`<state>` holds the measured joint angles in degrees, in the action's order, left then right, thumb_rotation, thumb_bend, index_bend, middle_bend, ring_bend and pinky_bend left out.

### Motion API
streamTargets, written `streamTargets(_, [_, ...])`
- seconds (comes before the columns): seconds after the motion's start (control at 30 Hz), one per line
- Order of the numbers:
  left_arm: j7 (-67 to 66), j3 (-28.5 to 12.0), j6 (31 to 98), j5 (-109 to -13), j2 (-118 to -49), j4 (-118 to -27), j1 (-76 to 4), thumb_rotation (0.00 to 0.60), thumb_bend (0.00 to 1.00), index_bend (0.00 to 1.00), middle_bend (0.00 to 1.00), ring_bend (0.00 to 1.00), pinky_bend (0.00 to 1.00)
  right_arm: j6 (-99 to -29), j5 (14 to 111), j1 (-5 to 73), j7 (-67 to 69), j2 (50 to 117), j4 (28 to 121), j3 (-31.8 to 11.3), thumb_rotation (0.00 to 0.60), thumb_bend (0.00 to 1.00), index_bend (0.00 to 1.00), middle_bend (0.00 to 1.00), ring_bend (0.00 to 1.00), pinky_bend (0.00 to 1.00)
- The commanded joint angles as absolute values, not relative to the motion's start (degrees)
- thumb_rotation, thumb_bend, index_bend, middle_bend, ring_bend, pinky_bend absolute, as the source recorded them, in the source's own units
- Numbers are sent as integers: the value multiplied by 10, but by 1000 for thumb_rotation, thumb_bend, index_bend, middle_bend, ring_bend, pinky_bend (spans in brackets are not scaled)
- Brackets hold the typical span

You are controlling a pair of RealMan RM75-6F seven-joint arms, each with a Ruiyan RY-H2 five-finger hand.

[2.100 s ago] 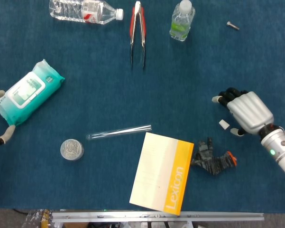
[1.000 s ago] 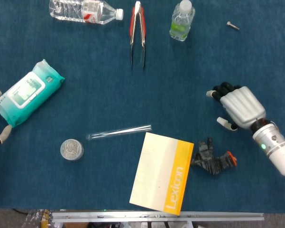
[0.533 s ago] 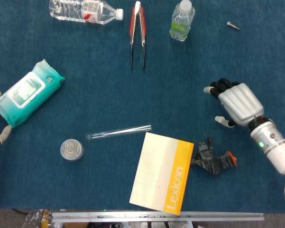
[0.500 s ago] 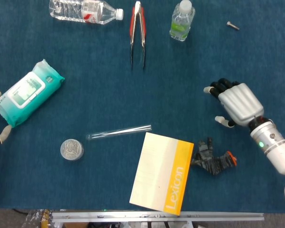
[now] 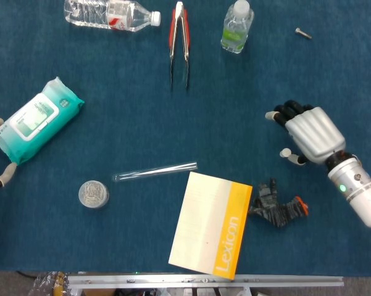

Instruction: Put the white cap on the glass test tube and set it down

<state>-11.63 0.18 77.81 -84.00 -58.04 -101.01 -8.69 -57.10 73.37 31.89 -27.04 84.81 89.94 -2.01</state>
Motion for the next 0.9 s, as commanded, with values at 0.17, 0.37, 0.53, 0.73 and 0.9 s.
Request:
streamTargets(0.17, [-118, 3, 778, -842, -580, -1013, -87, 372, 248, 211, 215, 94, 131, -568, 756, 320, -243, 836, 917, -11, 600, 60, 305, 239, 175, 391])
streamTargets(0.37, [-117, 3, 780, -844, -579, -1014, -86, 369, 248, 211, 216, 94, 131, -566, 764, 319, -241, 833, 921, -3, 600, 62, 432, 239, 175, 391])
streamTargets(0.53, [-115, 5, 782, -846, -579, -1014, -84, 373, 248, 211, 216, 94, 131, -564, 764, 315, -244, 836, 914, 3, 600, 84, 455, 240, 175, 391])
streamTargets(0.73, [-114, 6, 782, -848, -580, -1013, -83, 370, 248, 211, 215, 94, 131, -560, 757, 312, -239, 847, 893, 6, 600, 129, 463, 244, 175, 391])
streamTargets(0.9, [-114, 6, 783, -849, -580, -1013, -83, 371, 248, 211, 215, 94, 131, -555, 754, 312, -237, 858, 875, 6, 600, 135, 463, 244, 175, 390])
